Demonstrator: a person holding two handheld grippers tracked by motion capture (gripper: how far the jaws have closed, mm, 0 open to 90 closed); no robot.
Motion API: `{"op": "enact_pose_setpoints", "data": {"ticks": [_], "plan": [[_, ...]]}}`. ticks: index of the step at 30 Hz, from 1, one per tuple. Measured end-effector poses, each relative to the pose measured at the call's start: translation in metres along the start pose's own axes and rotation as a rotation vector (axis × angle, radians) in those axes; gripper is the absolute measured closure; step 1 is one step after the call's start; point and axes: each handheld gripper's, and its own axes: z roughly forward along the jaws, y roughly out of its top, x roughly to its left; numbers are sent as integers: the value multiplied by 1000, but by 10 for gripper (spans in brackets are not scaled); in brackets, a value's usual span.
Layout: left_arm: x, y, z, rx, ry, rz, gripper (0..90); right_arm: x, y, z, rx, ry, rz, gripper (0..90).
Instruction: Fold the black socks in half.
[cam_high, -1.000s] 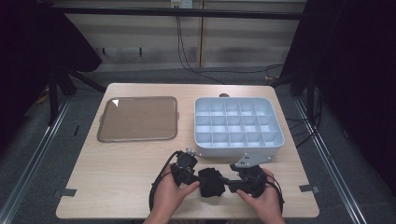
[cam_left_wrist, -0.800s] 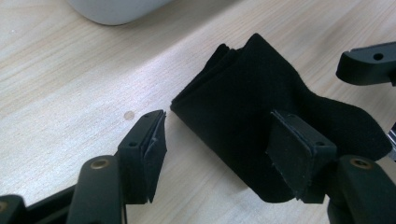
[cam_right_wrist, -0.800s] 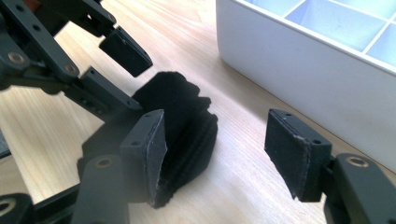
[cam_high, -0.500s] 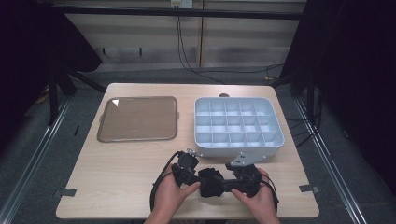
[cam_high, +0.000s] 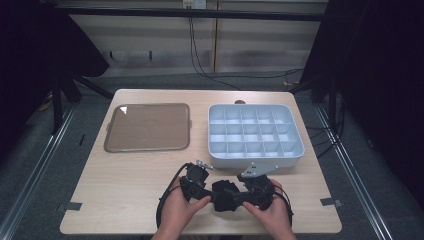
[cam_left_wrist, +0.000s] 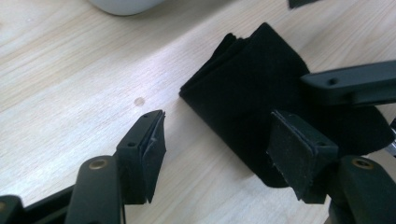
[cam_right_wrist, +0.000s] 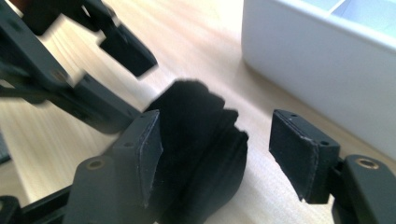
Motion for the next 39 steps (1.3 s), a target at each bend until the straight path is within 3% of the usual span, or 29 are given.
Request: {"op": "enact_pose_setpoints", "data": {"ticks": [4, 10, 15, 19, 20, 26, 32, 39], "plan": [[4, -3, -5, -8, 7, -7, 361, -1, -7, 11, 58, -14, -11, 355], [9, -7, -10, -11, 23, -7, 360, -7, -15, 17, 70, -2, 22, 369], [22, -16, -16, -8, 48, -16, 355, -6, -19, 18, 68, -2, 25, 379], [28, -23, -17, -9, 58, -29, 354, -10, -22, 21, 61, 29, 73, 383], [29, -24, -17, -9, 61, -30, 354, -14, -26, 22, 55, 58, 132, 383], [35, -32, -15, -13, 67, -34, 354, -15, -28, 22, 47, 101, 158, 493], [40, -34, -13, -33, 89, -12, 325, -15, -30, 21, 48, 126, 197, 597], [49, -40, -11, -92, 105, 10, 292, -15, -28, 16, 40, 131, 240, 677]]}}
